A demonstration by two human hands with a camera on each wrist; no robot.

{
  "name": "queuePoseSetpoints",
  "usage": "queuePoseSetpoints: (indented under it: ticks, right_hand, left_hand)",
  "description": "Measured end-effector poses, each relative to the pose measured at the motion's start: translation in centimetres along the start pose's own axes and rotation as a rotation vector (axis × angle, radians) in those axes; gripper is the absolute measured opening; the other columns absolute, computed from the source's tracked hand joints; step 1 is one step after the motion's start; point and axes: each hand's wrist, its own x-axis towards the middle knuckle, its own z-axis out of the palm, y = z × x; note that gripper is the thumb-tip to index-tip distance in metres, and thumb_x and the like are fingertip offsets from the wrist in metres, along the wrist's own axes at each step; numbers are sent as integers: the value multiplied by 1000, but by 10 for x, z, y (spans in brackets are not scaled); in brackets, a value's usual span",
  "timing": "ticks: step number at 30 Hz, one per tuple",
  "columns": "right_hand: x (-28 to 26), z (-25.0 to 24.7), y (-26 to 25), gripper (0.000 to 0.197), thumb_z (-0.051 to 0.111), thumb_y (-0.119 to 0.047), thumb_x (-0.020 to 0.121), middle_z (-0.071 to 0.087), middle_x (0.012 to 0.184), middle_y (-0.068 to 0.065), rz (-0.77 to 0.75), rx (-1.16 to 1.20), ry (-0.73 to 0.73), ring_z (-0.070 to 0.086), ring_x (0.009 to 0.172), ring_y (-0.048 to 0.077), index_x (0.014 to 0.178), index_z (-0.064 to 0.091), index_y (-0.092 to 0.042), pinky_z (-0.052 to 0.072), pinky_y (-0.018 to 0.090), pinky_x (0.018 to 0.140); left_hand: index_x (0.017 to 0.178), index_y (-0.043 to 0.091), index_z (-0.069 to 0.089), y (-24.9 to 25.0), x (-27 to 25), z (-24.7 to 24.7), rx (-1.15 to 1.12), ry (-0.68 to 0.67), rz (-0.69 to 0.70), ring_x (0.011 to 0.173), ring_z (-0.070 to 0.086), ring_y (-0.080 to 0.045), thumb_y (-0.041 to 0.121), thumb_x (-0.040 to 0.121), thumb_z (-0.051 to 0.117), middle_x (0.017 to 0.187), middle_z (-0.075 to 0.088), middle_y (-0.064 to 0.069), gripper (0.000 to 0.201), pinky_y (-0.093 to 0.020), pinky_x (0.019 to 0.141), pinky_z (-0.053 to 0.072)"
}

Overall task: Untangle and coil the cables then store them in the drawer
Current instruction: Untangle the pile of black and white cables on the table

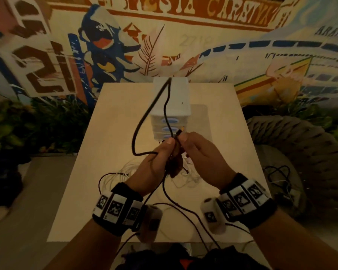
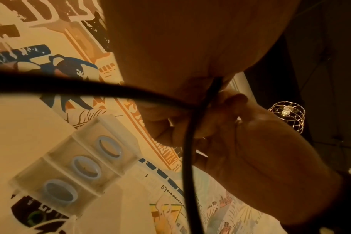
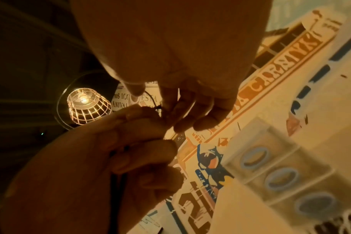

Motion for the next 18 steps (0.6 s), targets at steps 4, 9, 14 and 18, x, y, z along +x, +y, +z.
queuePoseSetpoints:
  ticks: [4, 9, 14, 18]
  right_hand:
    - [12, 23, 2, 34, 52, -42, 101, 73, 100, 0, 109, 49, 93, 68, 95, 13, 107, 73, -16, 54, 31, 85]
    - [14, 27, -3, 21, 50, -19, 104, 72, 89, -4, 137, 115, 201, 66, 79, 4, 104, 70, -21, 51, 23, 73]
    - [-3, 13, -2, 24, 46, -14, 106, 77, 92, 3, 138, 153, 206, 75, 85, 19, 106, 69, -21, 62, 39, 78]
    - [-19, -3, -2, 24, 43, -14, 107, 71, 75, 11, 107, 114, 242, 73, 70, 24, 110, 66, -19, 62, 41, 70]
  left_hand:
    - [111, 30, 72, -4, -1, -13, -171, -35, -96, 56, 35, -18, 51, 102, 43, 61, 45, -2, 37, -30, 57, 31]
    - [89, 13, 60, -4, 0, -26, -5, -25, -133, 42, 43, -18, 60, 100, 26, 52, 53, -3, 59, -26, 47, 36]
    - [106, 15, 62, 0, -11, -41, 164, -26, -81, 60, 61, -32, 38, 109, 27, 74, 71, -16, 42, -35, 61, 53]
    - [112, 20, 63, -13, -19, -56, 381, -80, -39, 85, 71, -22, 37, 111, 31, 95, 76, -2, 37, -41, 82, 57]
